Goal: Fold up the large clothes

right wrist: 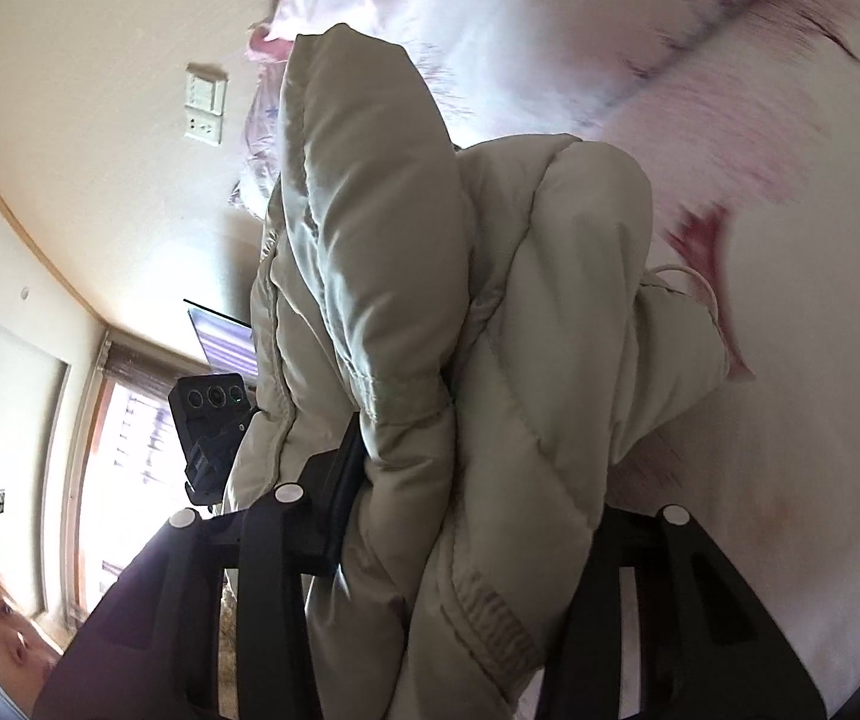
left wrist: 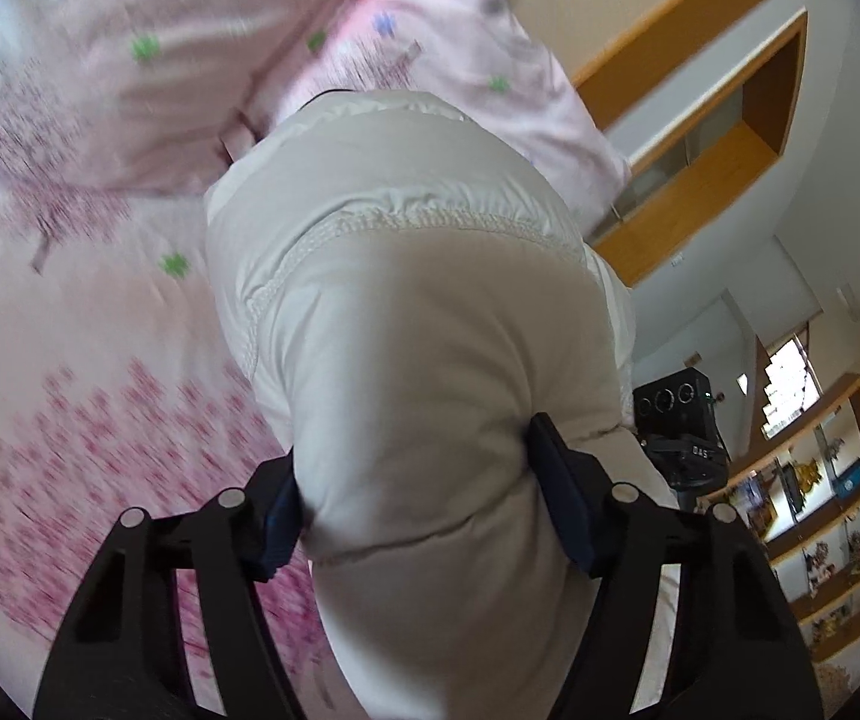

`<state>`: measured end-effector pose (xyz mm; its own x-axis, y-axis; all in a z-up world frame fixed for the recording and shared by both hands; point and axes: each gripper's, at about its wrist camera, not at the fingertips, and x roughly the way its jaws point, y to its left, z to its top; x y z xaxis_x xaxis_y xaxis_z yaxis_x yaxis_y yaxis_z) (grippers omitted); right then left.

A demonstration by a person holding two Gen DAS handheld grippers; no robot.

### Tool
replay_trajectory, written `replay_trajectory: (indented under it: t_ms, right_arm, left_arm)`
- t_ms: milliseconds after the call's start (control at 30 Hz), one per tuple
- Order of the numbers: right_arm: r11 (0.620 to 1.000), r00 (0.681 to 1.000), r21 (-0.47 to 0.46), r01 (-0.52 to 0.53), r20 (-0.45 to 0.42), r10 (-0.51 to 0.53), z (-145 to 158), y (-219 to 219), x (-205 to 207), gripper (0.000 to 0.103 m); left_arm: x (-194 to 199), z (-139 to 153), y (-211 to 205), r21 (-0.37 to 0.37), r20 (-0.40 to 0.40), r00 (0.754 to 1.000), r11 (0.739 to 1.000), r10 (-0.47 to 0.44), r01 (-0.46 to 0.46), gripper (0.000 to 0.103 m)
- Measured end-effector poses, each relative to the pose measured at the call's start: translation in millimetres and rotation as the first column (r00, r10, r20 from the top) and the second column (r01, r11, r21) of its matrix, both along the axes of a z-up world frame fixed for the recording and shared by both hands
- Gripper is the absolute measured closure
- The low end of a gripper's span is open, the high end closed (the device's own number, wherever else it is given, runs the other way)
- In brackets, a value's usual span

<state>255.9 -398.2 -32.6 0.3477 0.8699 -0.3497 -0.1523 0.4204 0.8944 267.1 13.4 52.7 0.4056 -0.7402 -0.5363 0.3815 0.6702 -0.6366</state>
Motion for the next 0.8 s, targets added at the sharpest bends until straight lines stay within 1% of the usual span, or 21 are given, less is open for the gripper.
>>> replay_trajectory:
  t_ms: [133, 300, 467, 600, 667, 767, 800]
  right_arm:
    - [0.999, 0.999, -0.017, -0.029, 0.017, 0.03, 8.9, 28.5, 31.9, 0.061]
    - [0.997, 0.998, -0.043, -0.068, -0.001, 0.068, 1.8, 62.6, 61.5, 0.062]
    - [0.993, 0.997, -0.083, -0.078, -0.01, 0.077, -2.4, 79.0, 68.2, 0.062]
    - [0.992, 0.997, -0.104, -0.074, -0.026, 0.071, -6.3, 84.9, 68.2, 0.061]
    - [0.992, 0.996, -0.106, -0.072, -0.062, 0.065, -15.2, 87.7, 67.7, 0.056]
    - [0.992, 0.992, -0.107, -0.066, -0.118, 0.053, -26.8, 89.8, 62.5, 0.048]
    - [0.992, 0.99, -0.107, -0.06, -0.132, 0.046, -31.7, 89.1, 60.3, 0.047]
  left_arm:
    - [13.6, 10.0, 28.3, 0.022, 0.035, 0.998, 0.998, 0.061, -0.062, 0.035]
    - [34.6, 6.4, 62.2, 0.06, 0.022, 0.992, 0.99, 0.124, -0.125, 0.035]
    - [50.0, -5.5, 82.1, 0.077, -0.008, 0.99, 0.987, 0.14, -0.139, 0.034]
    - [57.0, -21.0, 93.6, 0.052, -0.034, 0.989, 0.989, 0.144, -0.142, 0.034]
    - [55.5, -27.2, 97.8, 0.048, -0.039, 0.989, 0.989, 0.142, -0.141, 0.03]
    - [54.9, -30.4, 97.1, 0.07, -0.019, 0.991, 0.989, 0.134, -0.133, 0.025]
    - [55.5, -30.5, 95.2, 0.078, -0.012, 0.991, 0.988, 0.133, -0.131, 0.023]
